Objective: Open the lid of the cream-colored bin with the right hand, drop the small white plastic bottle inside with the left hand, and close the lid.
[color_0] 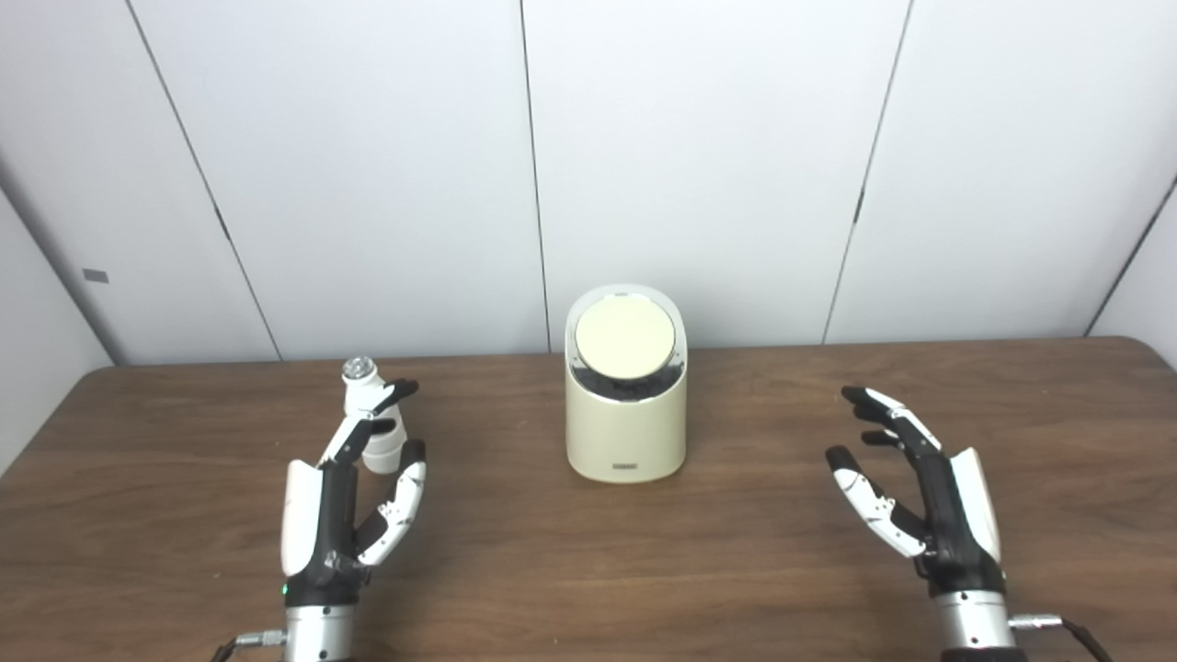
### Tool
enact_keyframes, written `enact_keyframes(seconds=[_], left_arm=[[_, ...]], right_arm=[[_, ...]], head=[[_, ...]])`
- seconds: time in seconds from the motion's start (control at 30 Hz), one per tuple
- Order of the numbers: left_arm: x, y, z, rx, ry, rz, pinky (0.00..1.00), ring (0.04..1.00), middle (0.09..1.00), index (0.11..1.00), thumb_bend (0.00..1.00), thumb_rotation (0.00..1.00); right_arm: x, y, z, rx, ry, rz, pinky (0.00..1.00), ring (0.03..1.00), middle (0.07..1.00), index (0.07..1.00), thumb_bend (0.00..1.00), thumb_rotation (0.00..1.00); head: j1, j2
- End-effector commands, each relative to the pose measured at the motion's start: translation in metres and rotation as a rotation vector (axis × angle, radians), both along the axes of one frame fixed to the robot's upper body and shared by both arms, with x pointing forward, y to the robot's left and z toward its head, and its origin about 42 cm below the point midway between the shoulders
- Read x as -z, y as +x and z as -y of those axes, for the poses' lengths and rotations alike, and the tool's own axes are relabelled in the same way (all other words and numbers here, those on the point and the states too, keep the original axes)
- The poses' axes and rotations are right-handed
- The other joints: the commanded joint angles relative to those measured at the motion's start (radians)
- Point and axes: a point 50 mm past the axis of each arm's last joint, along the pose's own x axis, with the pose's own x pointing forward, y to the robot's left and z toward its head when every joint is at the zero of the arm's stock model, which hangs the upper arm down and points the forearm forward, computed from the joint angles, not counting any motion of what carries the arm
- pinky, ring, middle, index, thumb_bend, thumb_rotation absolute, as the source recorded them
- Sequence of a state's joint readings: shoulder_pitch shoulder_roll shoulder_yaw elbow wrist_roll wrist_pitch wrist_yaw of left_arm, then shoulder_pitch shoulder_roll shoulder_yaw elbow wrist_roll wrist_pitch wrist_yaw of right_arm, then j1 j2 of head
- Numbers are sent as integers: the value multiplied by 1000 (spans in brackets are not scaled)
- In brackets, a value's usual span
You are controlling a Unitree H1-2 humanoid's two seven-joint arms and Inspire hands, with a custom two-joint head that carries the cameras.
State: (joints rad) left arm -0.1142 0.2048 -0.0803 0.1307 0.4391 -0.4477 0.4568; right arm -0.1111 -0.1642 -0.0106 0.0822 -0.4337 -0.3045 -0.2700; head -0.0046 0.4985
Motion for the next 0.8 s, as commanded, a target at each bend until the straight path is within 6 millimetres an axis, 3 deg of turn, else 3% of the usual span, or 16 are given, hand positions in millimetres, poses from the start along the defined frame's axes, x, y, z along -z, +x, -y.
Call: enact_keyframes(seconds=[0.0, 0.3, 0.43, 0.53, 0.63, 0.7, 0.73, 0.77], left_arm=[[15, -12, -4, -3, 18, -35, 724, 822, 839, 806, 204, 585], [16, -12, -4, -1, 14, -49, 736, 829, 843, 809, 202, 623], [15, -12, -2, -2, 13, -45, 727, 823, 838, 804, 201, 611], [14, -12, -2, -4, 13, -40, 725, 822, 840, 806, 203, 606], [13, -13, -2, -4, 8, -46, 735, 828, 846, 812, 203, 610], [13, -14, -2, -3, 3, -50, 743, 833, 850, 814, 210, 620], [13, -14, -3, -2, 2, -50, 744, 835, 851, 816, 207, 621], [12, -14, -3, -4, 3, -49, 742, 834, 850, 816, 205, 620]], right_arm=[[19, -12, -6, -12, 17, -45, 676, 778, 800, 772, 197, 615], [20, -11, -6, -14, 26, -39, 667, 772, 796, 768, 198, 580], [18, -11, -5, -13, 25, -32, 676, 781, 801, 771, 203, 613], [5, -10, -6, -18, 37, 5, 683, 784, 804, 775, 229, 663], [-22, -4, -9, -37, 32, 62, 711, 794, 803, 776, 247, 656], [-44, 5, -11, -67, 2, 69, 738, 815, 823, 806, 377, 754], [-54, 9, -12, -82, -18, 61, 784, 855, 867, 858, 606, 835], [-65, 15, -13, -105, -36, 57, 809, 878, 894, 889, 712, 855]], head=[[-3, 3], [-2, 5], [-14, 5], [-19, 12], [-23, 14], [-25, 15], [-25, 15], [-24, 16]])
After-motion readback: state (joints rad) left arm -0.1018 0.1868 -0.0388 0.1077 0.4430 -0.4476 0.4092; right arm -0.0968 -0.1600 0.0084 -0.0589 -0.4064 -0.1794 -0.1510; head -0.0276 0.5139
